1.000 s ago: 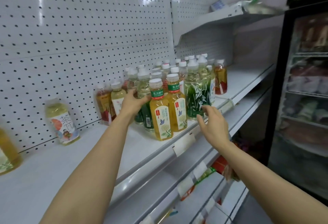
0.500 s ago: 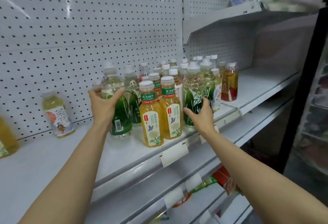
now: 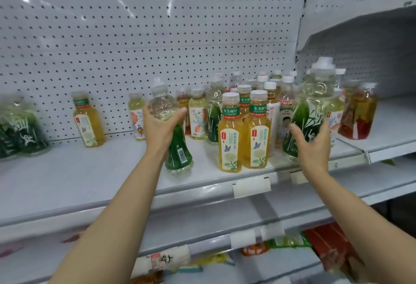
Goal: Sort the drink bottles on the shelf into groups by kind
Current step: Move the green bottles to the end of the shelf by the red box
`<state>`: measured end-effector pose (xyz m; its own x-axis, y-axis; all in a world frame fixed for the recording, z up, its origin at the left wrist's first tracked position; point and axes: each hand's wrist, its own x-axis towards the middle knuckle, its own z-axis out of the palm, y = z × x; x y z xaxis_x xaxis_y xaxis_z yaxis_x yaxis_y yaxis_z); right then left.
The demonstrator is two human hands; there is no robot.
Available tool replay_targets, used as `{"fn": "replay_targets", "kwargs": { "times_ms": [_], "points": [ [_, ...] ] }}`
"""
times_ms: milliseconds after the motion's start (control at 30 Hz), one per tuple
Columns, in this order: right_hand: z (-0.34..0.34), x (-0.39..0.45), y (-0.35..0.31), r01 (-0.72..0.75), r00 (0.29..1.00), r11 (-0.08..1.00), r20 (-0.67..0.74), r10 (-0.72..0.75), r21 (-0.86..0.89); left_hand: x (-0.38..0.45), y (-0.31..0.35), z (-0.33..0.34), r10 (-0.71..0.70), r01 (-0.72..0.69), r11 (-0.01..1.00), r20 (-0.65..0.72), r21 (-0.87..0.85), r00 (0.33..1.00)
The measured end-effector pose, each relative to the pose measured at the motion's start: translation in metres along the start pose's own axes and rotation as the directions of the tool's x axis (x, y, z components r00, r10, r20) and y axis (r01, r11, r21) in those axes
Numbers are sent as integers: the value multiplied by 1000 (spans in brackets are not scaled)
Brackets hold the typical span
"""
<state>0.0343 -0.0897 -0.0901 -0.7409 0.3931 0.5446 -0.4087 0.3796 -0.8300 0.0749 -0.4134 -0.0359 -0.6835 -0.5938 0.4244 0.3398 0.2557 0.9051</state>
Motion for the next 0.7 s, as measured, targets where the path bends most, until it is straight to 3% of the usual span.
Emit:
{"fn": "replay_targets", "kwargs": {
  "times_ms": [300,700],
  "points": [
    [-7,-71,-60,40,998,999,53,-40,2,9,0,-47,9,-9,1000,0,22,1000],
    [89,-205,-133,-37,969,975,247,-19,218,19,6,-186,-127,131,991,166,-18,978]
  ]
}}
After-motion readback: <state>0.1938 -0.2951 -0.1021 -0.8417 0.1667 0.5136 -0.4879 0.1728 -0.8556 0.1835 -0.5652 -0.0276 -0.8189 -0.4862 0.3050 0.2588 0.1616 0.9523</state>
